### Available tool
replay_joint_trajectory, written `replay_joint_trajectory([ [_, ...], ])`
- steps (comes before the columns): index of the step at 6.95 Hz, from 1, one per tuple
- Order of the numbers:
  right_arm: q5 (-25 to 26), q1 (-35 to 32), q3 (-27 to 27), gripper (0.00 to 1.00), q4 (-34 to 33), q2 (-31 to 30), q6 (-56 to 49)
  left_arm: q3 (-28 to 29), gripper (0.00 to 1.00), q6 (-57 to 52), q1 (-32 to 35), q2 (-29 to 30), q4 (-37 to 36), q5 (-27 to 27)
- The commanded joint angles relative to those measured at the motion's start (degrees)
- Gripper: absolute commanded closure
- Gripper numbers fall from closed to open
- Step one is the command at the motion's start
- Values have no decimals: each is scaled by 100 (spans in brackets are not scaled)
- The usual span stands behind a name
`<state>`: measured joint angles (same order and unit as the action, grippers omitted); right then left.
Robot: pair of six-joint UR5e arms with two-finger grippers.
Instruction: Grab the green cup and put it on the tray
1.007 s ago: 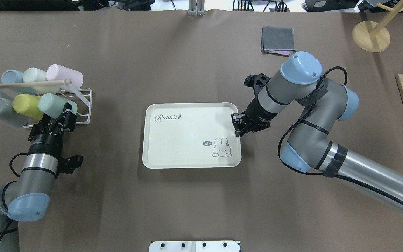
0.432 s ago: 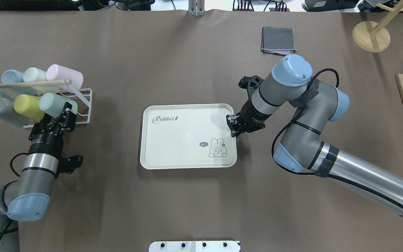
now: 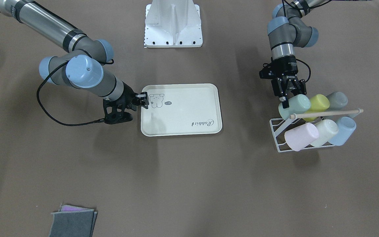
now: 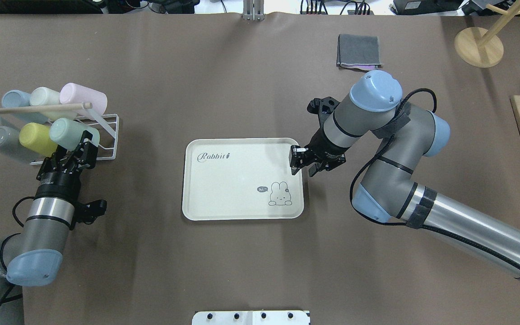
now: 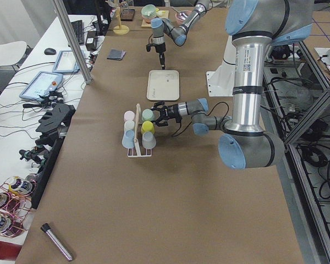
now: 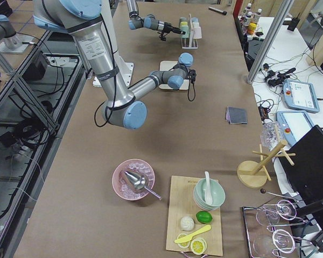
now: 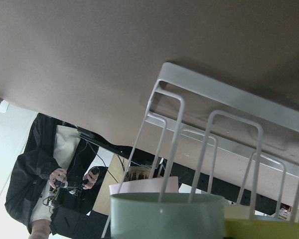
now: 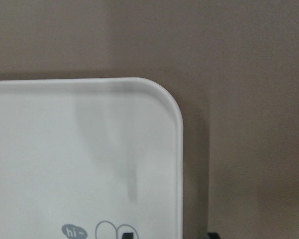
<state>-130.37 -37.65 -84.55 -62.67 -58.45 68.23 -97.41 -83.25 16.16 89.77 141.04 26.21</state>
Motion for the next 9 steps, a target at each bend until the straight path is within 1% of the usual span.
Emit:
replay_joint_trajectory([
  [1, 3, -136, -61, 0, 9, -8, -11, -172, 25, -60, -8, -64, 3, -2],
  [2, -32, -294, -166, 0, 9, -104, -63, -243, 25, -86, -8, -65, 3, -2],
  [4, -103, -645, -666, 0, -17, -699, -107, -357, 25, -87, -17, -126, 12, -2],
  [5, -181, -838, -834, 0, -26, -1007, -299, -514, 25, -87, -17, -291, 3, -11],
  [6, -217, -1066, -879, 0, -26, -1271, -666, -646, 25, -87, -17, -406, 3, -20],
  [7, -383, -1365, -879, 0, -35, -1448, -853, -769, 25, -87, -25, -547, 3, -28],
  [9, -525, -1849, -975, 0, -70, -1703, -872, -1094, 25, -182, -26, -792, 12, -28],
])
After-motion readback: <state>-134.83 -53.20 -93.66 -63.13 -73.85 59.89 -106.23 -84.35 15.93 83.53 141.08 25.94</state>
